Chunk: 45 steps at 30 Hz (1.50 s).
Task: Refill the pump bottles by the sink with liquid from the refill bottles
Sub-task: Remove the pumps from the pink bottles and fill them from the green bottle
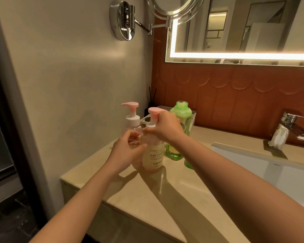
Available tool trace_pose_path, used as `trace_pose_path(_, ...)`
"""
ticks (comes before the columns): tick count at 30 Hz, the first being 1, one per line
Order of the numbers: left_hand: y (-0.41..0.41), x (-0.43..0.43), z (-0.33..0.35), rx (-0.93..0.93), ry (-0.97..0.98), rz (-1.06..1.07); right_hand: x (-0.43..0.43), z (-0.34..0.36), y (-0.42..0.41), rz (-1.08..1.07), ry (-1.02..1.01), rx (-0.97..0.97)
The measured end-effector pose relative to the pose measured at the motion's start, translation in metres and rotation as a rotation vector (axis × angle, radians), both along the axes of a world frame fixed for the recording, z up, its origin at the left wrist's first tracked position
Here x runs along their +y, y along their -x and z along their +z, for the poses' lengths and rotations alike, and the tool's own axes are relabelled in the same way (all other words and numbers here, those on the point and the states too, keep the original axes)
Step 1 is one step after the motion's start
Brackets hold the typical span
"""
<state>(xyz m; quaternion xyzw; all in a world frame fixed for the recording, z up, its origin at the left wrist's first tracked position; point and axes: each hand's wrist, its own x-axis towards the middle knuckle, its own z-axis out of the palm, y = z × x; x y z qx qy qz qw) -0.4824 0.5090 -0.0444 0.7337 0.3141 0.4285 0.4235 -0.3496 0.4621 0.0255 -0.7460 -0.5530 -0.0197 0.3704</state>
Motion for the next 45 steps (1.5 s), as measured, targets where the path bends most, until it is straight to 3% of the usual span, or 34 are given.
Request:
trace_pose_path(8,0.001,-0.036,-0.014,-0.004,0.052,-0.262,-0.053,-0.007,0.013,0.036,-0.043,-0.215)
trace_pose_path(16,-0.022,-0.077,-0.029,-0.185,0.075,-0.248,-0.092,-0.017,0.011,-0.007,0.019,-0.277)
trace_pose_path(21,-0.029,-0.092,-0.034,-0.225,0.075,-0.275,-0.107,-0.016,0.0,0.363,0.086,0.239)
trace_pose_path(24,-0.031,-0.095,-0.034,-0.251,0.098,-0.321,-0.109,-0.019,-0.005,0.468,0.039,0.394)
trace_pose_path(40,-0.026,-0.095,-0.034,-0.212,0.138,-0.477,-0.107,-0.019,-0.018,0.801,0.098,0.592)
trace_pose_path(45,-0.027,-0.099,-0.035,-0.204,0.109,-0.482,-0.117,-0.017,-0.027,0.76,0.184,0.528)
